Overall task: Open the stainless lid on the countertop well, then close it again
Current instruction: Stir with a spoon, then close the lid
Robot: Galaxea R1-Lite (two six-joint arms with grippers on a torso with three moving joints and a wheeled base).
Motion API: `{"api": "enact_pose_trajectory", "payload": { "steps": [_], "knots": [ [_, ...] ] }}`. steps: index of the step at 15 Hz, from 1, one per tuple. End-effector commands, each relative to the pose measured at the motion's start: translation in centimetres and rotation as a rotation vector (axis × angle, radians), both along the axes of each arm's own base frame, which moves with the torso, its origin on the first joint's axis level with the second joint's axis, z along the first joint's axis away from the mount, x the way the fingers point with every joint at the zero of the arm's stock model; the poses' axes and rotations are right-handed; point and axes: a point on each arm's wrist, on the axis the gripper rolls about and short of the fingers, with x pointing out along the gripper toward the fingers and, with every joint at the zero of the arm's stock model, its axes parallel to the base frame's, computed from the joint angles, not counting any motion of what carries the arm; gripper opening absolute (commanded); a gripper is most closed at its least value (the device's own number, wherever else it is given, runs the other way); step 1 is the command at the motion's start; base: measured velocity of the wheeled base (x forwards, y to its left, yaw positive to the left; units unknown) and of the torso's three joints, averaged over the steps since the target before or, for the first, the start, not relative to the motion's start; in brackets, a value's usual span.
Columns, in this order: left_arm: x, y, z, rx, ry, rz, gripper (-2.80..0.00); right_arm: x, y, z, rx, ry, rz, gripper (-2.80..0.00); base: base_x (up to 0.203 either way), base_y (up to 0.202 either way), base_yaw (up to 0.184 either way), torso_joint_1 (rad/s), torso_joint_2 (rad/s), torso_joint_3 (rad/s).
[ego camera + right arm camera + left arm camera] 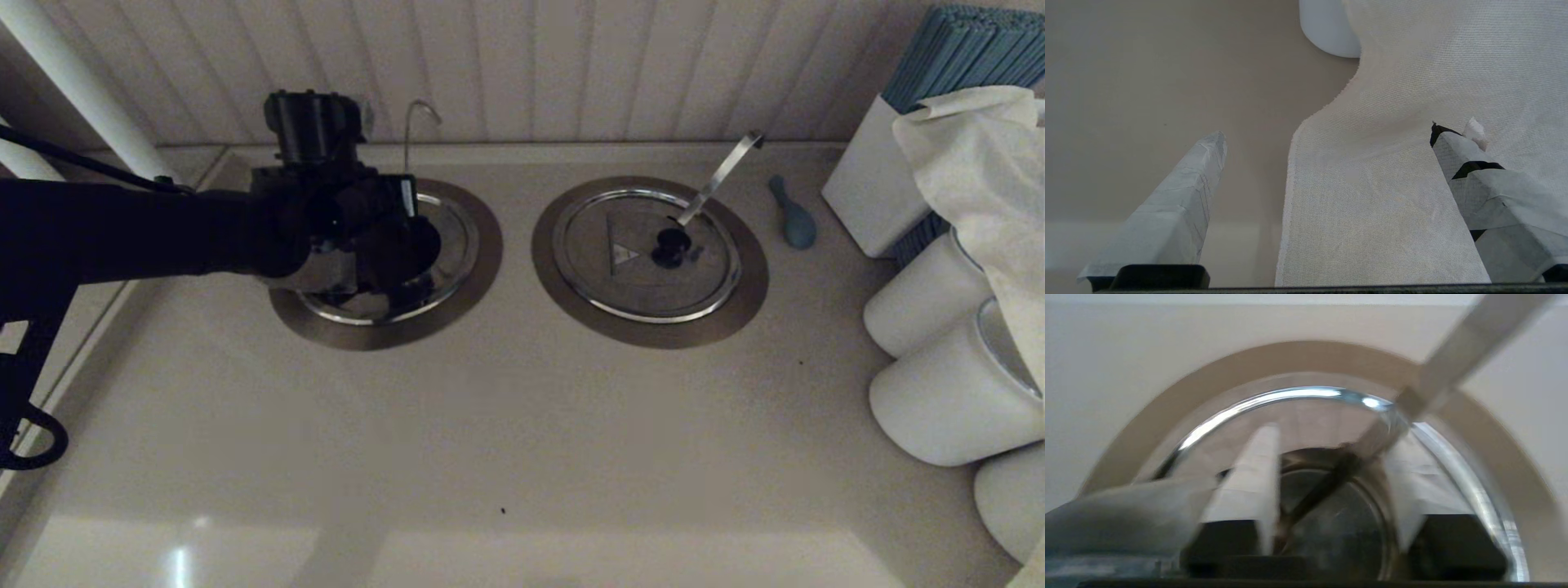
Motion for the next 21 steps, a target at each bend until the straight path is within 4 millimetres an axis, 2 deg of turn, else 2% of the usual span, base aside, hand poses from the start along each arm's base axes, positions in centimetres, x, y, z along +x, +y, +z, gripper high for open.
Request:
{"api": "enact_pose_trajectory", "payload": {
  "steps": [1, 5, 7, 13, 17, 21],
  "knots": [
    [0.1, 0.0, 0.3, -0.006, -0.012, 0.003, 0.0, 0.0, 0.0, 0.0, 0.0, 0.0, 0.001, 0.0, 0.0, 0.0, 0.0, 0.0, 0.0, 0.0],
    [0.2, -0.4, -0.1, -0.022, -0.004, -0.002, 0.0, 0.0, 0.0, 0.0, 0.0, 0.0, 0.001, 0.0, 0.0, 0.0, 0.0, 0.0, 0.0, 0.0],
    [0.0, 0.0, 0.8, -0.031, -0.026, 0.004, 0.0, 0.0, 0.0, 0.0, 0.0, 0.0, 0.0, 0.0, 0.0, 0.0, 0.0, 0.0, 0.0, 0.0],
    [-2.7, 5.6, 5.8, -0.056, -0.123, 0.105, 0.0, 0.0, 0.0, 0.0, 0.0, 0.002, 0.0, 0.0, 0.0, 0.0, 0.0, 0.0, 0.0, 0.0],
    [-5.7, 8.3, 5.9, 0.002, 0.115, 0.143, 0.0, 0.0, 0.0, 0.0, 0.0, 0.0, 0.0, 0.0, 0.0, 0.0, 0.0, 0.0, 0.0, 0.0],
    [-8.4, 9.0, 5.0, 0.049, 0.223, 0.146, 0.0, 0.0, 0.0, 0.0, 0.0, 0.0, 0.001, 0.0, 0.0, 0.0, 0.0, 0.0, 0.0, 0.0]
  ]
}}
